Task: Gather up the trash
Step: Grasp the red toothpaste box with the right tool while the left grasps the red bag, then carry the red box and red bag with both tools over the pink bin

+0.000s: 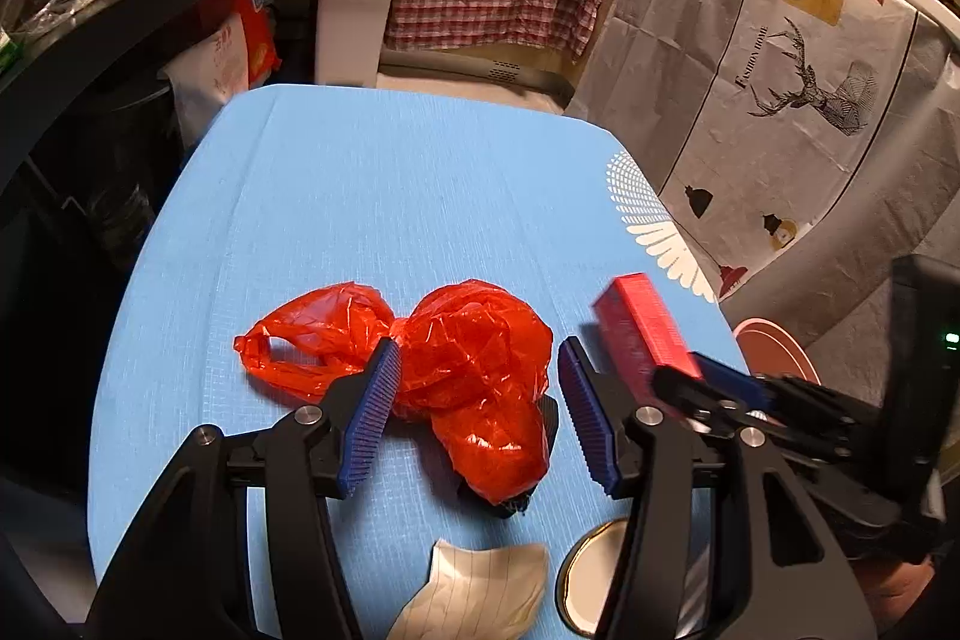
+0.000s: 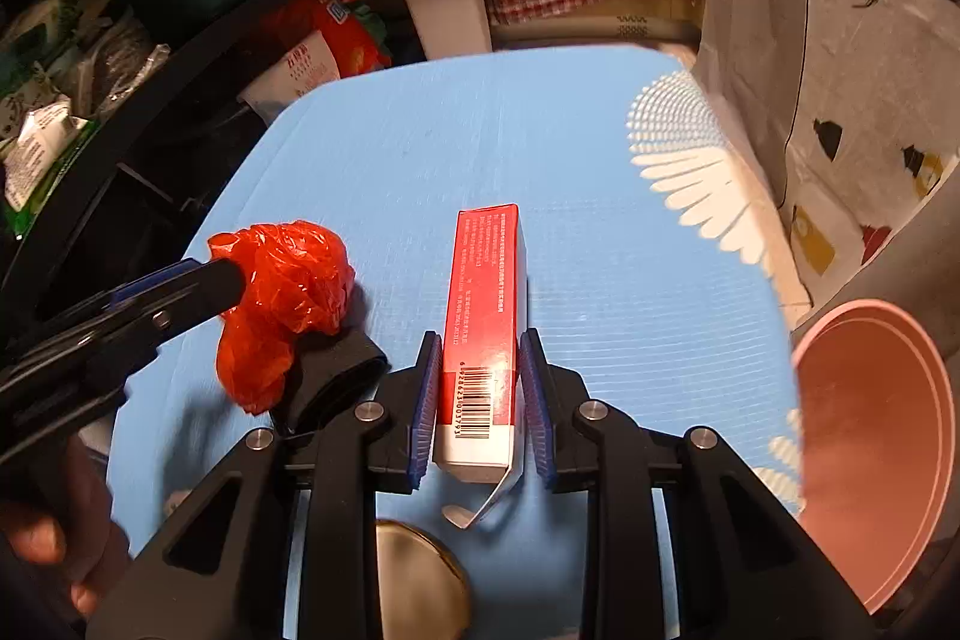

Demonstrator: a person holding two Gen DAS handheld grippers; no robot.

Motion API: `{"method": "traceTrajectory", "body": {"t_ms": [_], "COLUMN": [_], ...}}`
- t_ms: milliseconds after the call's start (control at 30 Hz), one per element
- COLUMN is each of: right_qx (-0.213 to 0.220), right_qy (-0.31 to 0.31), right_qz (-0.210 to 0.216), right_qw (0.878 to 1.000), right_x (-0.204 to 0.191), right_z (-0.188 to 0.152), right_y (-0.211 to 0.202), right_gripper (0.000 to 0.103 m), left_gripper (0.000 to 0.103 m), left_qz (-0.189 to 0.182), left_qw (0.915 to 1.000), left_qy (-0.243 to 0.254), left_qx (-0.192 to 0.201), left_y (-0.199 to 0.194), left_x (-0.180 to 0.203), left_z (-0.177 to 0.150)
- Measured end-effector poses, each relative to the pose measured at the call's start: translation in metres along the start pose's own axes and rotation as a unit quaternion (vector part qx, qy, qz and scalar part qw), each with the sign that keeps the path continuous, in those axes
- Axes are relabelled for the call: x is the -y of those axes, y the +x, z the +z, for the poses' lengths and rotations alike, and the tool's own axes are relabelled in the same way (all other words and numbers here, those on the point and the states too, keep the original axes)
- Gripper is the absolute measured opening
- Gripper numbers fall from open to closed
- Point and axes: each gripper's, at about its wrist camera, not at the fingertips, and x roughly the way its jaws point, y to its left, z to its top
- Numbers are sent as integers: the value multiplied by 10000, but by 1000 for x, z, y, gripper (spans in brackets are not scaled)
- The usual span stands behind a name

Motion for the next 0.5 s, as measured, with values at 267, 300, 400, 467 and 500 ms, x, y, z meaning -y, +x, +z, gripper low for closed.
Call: {"method": "traceTrajectory", "body": {"t_ms": [267, 300, 400, 467, 500], "right_qx": [155, 173, 235, 314, 352], "right_qy": [-248, -261, -294, -370, -404], "right_qz": [140, 137, 157, 150, 141], "right_qw": [9995, 9994, 9992, 9987, 9985], "right_x": [19, 22, 29, 34, 36], "right_z": [-5, -6, -8, -9, -9], "right_y": [-31, -36, -50, -65, -71], "right_gripper": [27, 27, 27, 27, 27], "left_gripper": [17, 14, 10, 9, 9], "left_qz": [185, 219, 278, 341, 367], "left_qw": [9996, 9995, 9990, 9983, 9981], "left_qy": [221, 248, 357, 427, 437], "left_qx": [-6, -9, 62, 188, 238], "left_y": [2, 2, -4, -12, -15], "left_x": [7, 8, 13, 17, 19], "left_z": [-2, -2, -2, 0, 1]}}
